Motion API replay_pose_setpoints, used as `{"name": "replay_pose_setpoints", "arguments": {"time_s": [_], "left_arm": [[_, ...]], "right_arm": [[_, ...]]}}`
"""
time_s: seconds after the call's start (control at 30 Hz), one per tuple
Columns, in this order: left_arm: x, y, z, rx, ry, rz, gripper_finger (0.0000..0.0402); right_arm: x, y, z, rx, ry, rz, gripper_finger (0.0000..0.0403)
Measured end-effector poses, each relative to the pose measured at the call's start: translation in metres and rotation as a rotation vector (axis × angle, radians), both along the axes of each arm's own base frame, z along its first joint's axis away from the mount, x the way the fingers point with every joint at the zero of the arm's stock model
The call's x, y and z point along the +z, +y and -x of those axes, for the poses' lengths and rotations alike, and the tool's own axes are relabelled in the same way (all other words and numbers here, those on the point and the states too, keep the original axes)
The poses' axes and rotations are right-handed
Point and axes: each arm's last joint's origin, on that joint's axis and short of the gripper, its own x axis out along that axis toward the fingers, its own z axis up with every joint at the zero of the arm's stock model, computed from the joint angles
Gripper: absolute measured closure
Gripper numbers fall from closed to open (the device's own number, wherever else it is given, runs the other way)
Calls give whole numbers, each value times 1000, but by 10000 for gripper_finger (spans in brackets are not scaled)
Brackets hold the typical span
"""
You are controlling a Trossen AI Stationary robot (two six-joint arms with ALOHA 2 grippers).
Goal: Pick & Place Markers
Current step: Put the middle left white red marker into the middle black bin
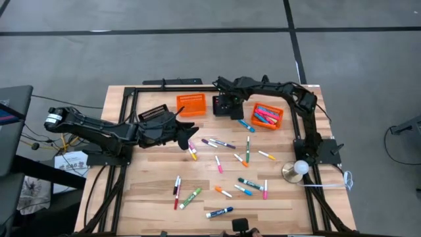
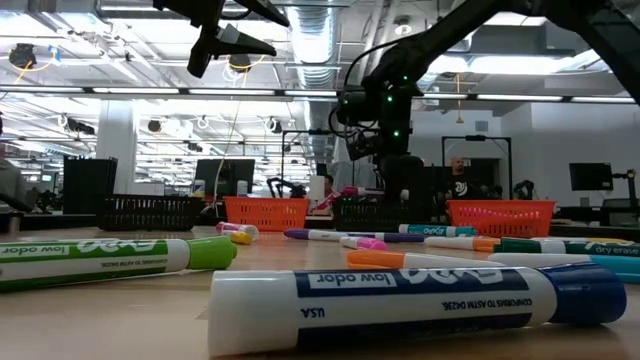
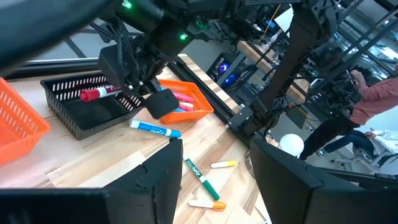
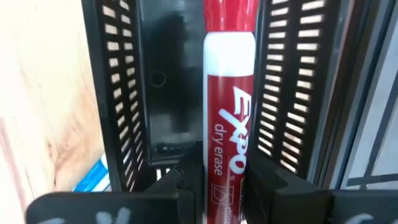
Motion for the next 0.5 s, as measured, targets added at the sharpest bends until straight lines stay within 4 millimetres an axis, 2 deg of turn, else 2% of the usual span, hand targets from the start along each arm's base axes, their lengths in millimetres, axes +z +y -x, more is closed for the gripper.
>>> {"name": "replay_pose_setpoints", "arguments": {"time_s": [0.5], "left_arm": [[0,0,0,-4,1,-15,215]], "right_arm": [[0,0,-1,13,-24,-23,339]]}}
